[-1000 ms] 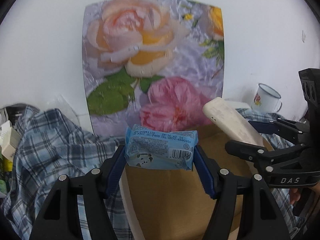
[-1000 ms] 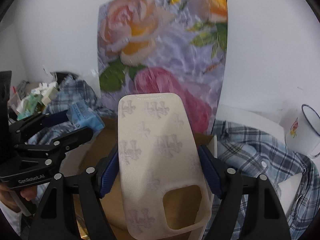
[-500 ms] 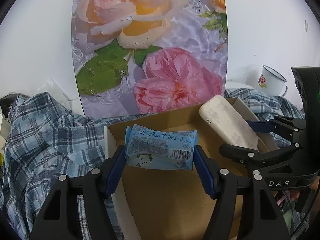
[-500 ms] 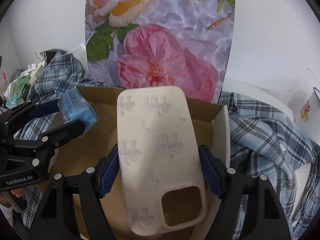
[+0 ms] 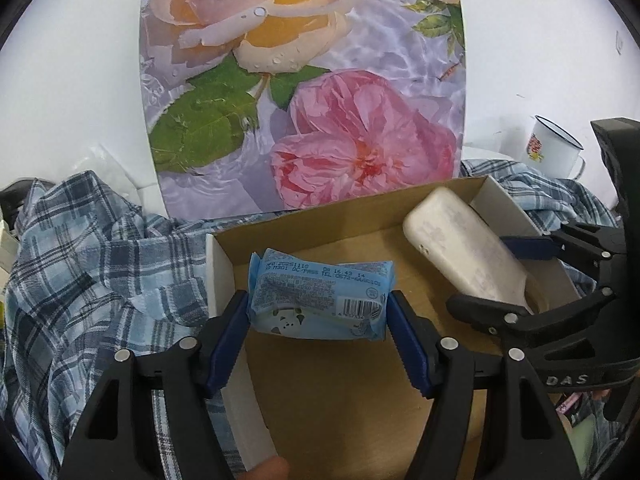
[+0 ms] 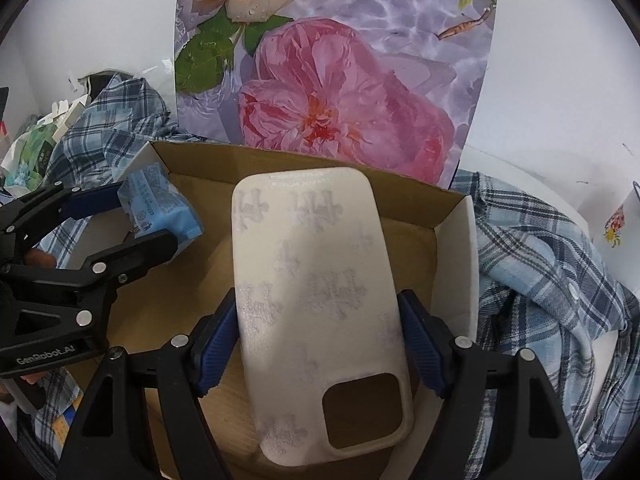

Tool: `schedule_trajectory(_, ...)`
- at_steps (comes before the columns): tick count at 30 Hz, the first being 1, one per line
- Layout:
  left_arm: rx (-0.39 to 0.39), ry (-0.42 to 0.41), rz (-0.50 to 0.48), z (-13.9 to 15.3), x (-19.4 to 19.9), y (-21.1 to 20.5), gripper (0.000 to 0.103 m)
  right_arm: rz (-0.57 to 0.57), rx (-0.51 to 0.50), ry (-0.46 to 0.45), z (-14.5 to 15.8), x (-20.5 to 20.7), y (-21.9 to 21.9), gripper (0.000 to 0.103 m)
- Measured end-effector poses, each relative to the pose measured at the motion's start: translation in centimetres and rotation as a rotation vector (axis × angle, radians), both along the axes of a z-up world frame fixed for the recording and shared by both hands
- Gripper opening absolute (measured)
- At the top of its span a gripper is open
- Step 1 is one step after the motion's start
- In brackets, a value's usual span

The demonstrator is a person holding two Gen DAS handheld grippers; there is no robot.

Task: Organize soft objects
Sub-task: 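Open both grippers to drop the packet and phone case into the box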

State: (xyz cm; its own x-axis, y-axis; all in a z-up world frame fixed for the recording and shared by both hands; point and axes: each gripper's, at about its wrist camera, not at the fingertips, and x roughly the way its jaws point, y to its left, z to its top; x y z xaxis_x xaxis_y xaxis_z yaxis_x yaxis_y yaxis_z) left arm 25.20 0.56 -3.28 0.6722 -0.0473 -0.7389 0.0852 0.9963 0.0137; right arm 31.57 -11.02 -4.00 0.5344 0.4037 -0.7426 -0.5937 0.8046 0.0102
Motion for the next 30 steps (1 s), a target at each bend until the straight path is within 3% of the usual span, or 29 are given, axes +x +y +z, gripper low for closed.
schedule_trajectory(3, 0.021, -0.013, 0.022, 0.0, 0.0, -0.1, 0.082, 0.004, 0.023, 0.01, 0.2, 0.0, 0.0, 0.085)
schedule_trajectory(7, 0.055, -0.058, 0.033, 0.5, -0.3, -0.3, 0.103, 0.003, 0.03, -0.017, 1.1, -0.4, -0.7, 0.093)
schedule_trajectory(9, 0.07, -0.075, 0.063, 0.8, -0.3, 0.1, 0.103, -0.001, 0.04, -0.028, 1.5, -0.4, -1.1, 0.098)
schedule_trajectory(13, -0.002, -0.083, 0.06, 1.5, -0.5, 1.2, 0.103, 0.005, 0.083, -0.044, 2.4, -0.7, -1.5, 0.099)
schedule_trajectory(20, -0.028, -0.139, 0.064, 3.0, -1.5, 1.0, 0.103, 0.031, 0.132, -0.1, 4.5, -2.0, -2.1, 0.102)
schedule_trajectory(30, -0.035, -0.227, 0.055, 6.5, -3.3, 0.5, 0.103, 0.028, 0.146, -0.263, 8.9, -4.9, -2.5, 0.103)
